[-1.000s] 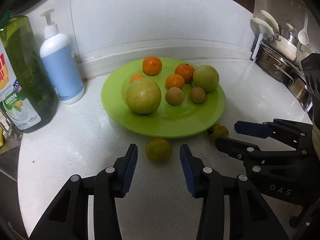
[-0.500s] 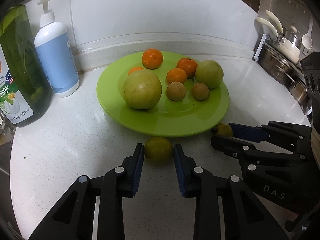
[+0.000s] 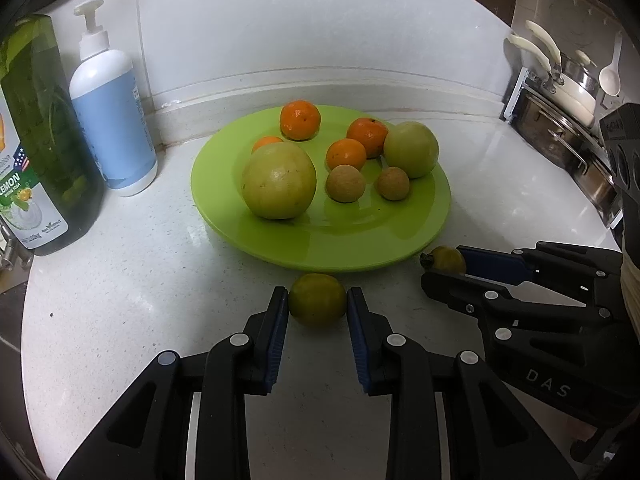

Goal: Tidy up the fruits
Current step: 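Grasp a small brown fruit with left gripper while right gripper grasps another, then carry both small brown fruits over the green plate and lower them onto it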

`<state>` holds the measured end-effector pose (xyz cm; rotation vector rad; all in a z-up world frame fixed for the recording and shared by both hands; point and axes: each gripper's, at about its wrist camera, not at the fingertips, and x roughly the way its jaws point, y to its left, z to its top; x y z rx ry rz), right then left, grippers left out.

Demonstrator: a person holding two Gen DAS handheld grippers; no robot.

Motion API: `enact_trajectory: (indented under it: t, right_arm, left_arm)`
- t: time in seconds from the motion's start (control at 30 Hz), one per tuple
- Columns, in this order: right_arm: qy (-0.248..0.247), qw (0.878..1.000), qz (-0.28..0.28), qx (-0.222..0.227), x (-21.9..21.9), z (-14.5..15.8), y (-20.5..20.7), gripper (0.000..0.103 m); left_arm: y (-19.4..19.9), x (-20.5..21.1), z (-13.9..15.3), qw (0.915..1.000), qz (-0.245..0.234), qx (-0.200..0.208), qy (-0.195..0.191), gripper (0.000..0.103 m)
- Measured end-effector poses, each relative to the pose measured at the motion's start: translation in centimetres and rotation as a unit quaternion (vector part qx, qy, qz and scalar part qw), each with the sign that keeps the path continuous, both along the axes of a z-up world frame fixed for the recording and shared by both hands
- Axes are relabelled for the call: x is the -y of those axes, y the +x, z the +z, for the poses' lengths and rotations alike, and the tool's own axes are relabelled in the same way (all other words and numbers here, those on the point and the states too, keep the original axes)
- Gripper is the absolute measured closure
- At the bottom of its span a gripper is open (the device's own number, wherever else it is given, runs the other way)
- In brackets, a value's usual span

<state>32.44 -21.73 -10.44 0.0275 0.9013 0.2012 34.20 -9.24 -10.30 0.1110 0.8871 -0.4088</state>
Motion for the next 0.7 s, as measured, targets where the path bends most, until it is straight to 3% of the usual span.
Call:
enact_trajectory:
  t: [0.4, 0.7]
  right_arm:
    - [0.008, 1.000, 0.005, 0.023, 0.1, 2.4, -2.0, 0.072]
    - [0.008, 0.998, 0.010, 0.066, 0.1, 5.8, -2.7, 0.072]
  left_arm:
    - [-2.0, -0.5, 3.2, 0.9996, 0.006, 0.026, -0.011, 0.073]
    - [-2.7, -0.9, 7.1, 0.9963, 0.005, 0.084, -0.017, 0.073]
